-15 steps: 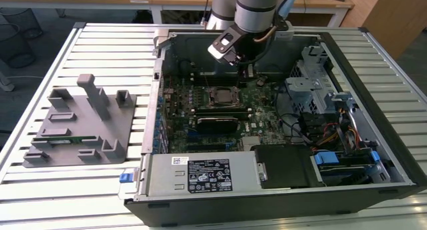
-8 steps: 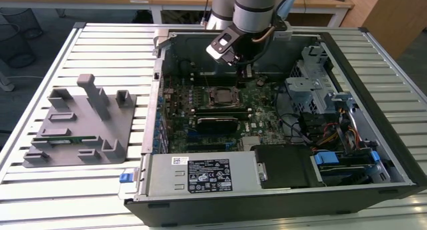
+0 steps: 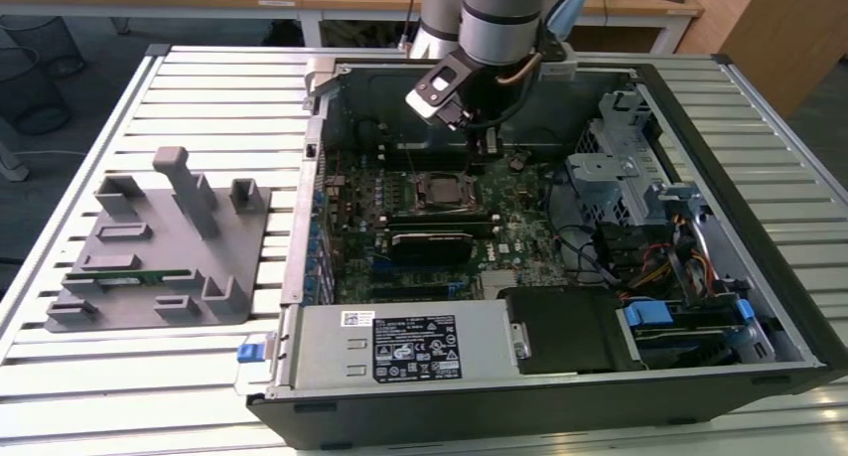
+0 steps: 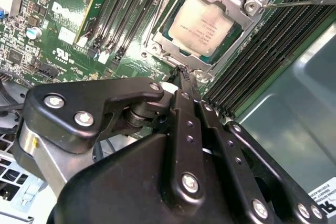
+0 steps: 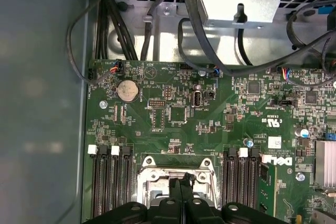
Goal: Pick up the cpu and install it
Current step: 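Close the cpu cover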
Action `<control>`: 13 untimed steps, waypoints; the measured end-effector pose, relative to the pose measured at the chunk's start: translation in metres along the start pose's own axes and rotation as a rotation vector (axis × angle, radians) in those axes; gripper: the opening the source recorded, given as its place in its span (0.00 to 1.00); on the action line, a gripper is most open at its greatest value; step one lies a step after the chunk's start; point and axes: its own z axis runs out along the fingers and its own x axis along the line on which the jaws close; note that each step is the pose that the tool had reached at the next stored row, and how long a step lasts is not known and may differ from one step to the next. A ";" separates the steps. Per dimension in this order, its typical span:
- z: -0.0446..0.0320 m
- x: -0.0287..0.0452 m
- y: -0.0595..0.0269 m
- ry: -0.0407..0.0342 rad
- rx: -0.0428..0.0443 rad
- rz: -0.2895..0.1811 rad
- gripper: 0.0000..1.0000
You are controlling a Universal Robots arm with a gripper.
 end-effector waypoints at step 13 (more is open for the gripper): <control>0.0008 0.0001 -0.0058 0.0000 0.0000 0.000 0.11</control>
